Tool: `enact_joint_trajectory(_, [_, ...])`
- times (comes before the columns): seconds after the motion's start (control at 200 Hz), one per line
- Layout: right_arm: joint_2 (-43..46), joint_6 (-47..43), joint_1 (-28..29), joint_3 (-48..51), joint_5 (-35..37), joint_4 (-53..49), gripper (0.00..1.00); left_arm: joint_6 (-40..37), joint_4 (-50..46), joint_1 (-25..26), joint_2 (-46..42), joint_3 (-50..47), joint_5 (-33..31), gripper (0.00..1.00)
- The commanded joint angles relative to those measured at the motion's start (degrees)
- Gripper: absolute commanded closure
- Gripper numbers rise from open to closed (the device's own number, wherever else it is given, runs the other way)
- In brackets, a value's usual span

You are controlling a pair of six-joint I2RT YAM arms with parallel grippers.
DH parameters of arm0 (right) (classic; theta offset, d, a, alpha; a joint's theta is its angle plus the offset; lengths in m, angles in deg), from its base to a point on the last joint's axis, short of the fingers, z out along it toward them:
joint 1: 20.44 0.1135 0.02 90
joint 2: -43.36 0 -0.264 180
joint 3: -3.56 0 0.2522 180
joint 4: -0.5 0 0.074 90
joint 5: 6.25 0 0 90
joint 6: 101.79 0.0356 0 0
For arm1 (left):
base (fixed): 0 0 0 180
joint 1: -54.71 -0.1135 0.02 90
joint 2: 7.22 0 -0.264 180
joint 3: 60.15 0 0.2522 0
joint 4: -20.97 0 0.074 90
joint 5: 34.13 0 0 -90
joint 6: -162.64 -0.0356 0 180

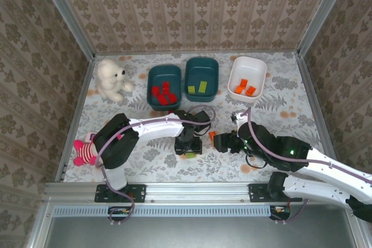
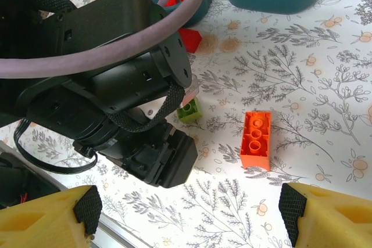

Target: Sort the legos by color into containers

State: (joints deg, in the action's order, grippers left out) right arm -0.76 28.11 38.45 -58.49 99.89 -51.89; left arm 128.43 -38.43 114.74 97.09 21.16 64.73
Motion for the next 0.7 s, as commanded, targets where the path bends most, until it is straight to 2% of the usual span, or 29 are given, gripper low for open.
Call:
enact_joint_trajectory(0.0, [1.29,1.14,-0.35,0.68,1.7,-2.18,0.17,0.44,-1.28,0.52,2.44,2.36,0.29,0.48])
enact_joint_trajectory(0.105, [1.85,1.23,-0.51,0.94,1.91,-2.59,0.17,0.31,-1.81,0.76,2.84,3.19,-0.55,0.53])
enact_joint_trajectory(0.25, [1.86,1.01,-1.36,0.96,1.46,-2.79,0.17,-0.06,-2.29,0.7,3.66,4.06,-0.51,0.56])
enact_joint_trajectory(0.29, [1.77,0.93,-1.68,0.85,1.23,-2.78,0.17,-0.18,-2.42,0.73,3.71,4.25,-0.65,0.63])
enact_joint_trajectory(0.36, [1.63,0.56,-2.26,0.5,0.88,-2.77,0.17,-0.62,-3.07,0.7,3.32,5.06,-1.73,0.69])
enact_joint_trajectory(0.485, [1.66,0.03,-3.29,-1.3,0.62,-3.49,0.17,-2.64,-6.62,0.29,1.46,9.97,-5.04,0.7])
enact_joint_trajectory(0.57, [1.93,-0.45,-4.35,-3.51,1.32,-4.07,0.17,-4.88,-9.92,-1.68,-0.04,15.08,-7.69,0.71])
enact_joint_trajectory(0.695, [1.29,-1.91,-7.47,-6.31,1.12,-3.5,0.17,-8.95,-11.83,-7.29,-0.46,22.82,-9.62,0.74])
